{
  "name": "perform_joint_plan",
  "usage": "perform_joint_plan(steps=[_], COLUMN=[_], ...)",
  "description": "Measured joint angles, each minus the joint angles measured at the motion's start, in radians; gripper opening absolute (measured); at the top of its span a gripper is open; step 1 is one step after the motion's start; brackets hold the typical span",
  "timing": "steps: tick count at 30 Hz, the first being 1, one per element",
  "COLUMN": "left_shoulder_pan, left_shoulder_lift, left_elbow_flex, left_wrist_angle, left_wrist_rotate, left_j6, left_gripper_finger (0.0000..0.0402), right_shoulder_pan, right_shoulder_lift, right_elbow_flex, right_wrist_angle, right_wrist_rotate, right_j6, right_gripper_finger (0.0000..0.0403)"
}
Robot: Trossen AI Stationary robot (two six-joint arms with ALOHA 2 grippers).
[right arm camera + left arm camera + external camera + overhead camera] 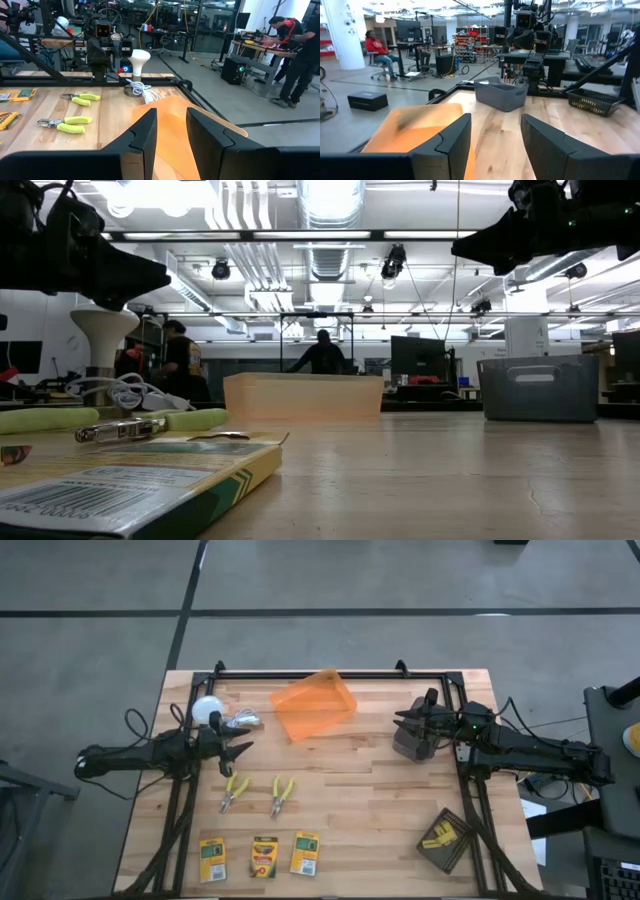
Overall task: Pick & Place School Supplies
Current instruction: Put the yellow hole puncher into the orange bin
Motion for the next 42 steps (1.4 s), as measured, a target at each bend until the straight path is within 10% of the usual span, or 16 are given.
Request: perform_joint_plan(steps=[14, 28, 42], left_shoulder_pan=[0.001, 0.001, -0.079], left_shoulder_lift=[0.091, 0.522, 1.033], left_elbow_flex=[0.041, 0.242, 0.695], left_wrist_angle=[-0.1, -0.117, -0.755], left_wrist_rotate=[-0.004, -0.172, -0.213], left_j6=[-0.153, -0.466, -1.183], left_gripper_finger=[0.0179, 0.0179, 0.0179], right_shoulder_pan=[0.0, 0.001, 0.001], right_shoulder_lift=[0.001, 0.001, 0.001], right_elbow_flex=[0.0, 0.0, 0.0], right_wrist_angle=[0.0, 0.0, 0.0], right_wrist_rotate=[-0.001, -0.001, -0.001], right_j6=[0.0, 0.0, 0.0], right_gripper_finger=[0.0091, 0.0091, 0.0081])
